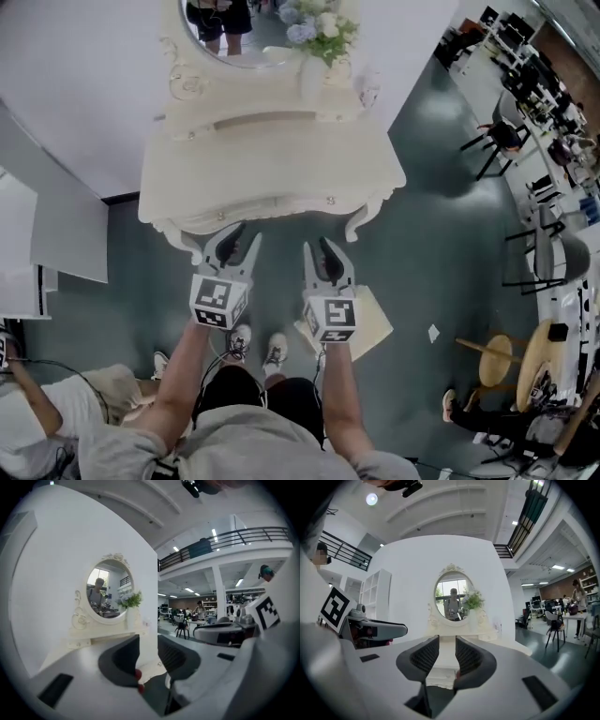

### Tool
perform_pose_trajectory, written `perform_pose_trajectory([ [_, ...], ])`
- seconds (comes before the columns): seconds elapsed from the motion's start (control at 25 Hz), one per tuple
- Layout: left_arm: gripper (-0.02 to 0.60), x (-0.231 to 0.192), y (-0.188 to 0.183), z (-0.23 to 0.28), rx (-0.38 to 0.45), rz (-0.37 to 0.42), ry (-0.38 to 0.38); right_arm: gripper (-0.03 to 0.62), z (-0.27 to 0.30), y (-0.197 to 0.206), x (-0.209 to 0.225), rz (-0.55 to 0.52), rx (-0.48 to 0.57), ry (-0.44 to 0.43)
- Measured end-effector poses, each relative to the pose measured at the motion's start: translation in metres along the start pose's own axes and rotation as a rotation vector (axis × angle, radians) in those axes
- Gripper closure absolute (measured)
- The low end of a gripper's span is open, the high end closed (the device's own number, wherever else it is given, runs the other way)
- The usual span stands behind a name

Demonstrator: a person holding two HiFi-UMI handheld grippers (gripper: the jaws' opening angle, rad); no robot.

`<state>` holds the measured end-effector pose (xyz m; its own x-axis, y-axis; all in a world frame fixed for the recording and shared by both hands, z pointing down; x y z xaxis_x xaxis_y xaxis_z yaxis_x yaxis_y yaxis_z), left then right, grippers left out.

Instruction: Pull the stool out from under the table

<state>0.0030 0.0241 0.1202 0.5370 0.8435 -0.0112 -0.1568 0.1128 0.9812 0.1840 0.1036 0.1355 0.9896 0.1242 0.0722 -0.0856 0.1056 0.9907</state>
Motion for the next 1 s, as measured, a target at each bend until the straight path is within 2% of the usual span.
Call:
perform_pose_trajectory([
  [0.2, 0.487, -0.013, -0.019, -0.051, 0.030, -0.004, -0.100, 0.486, 0.000, -0.028, -0.043, -0.020, 0.021, -0.086],
  [0.56, 0.561, -0.023, -0.017, -0.121, 0.038, -0.036, -0.257, 0.529, -0.004, -0.047, -0.096, -0.043, 0.048, -0.207],
  [0.76, 0.577, -0.026, -0.013, -0.138, 0.033, -0.046, -0.296, 0.557, -0.008, -0.046, -0.112, -0.057, 0.041, -0.251],
  [1.0, 0.578, -0.026, -0.016, -0.147, 0.031, -0.033, -0.313, 0.580, -0.009, -0.047, -0.116, -0.065, 0.045, -0.239],
])
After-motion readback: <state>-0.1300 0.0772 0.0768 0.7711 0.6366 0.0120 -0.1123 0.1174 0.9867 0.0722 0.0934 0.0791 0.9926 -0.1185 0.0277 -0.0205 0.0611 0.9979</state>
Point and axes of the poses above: the fingertips, and each gripper's own axes: z forward along the fingers, x to its right, y out of its underside, the point moved 8 cm from there along -z, backward along the fingers, and after that the axes turned 11 degrees about y, right-handed, at the moved point
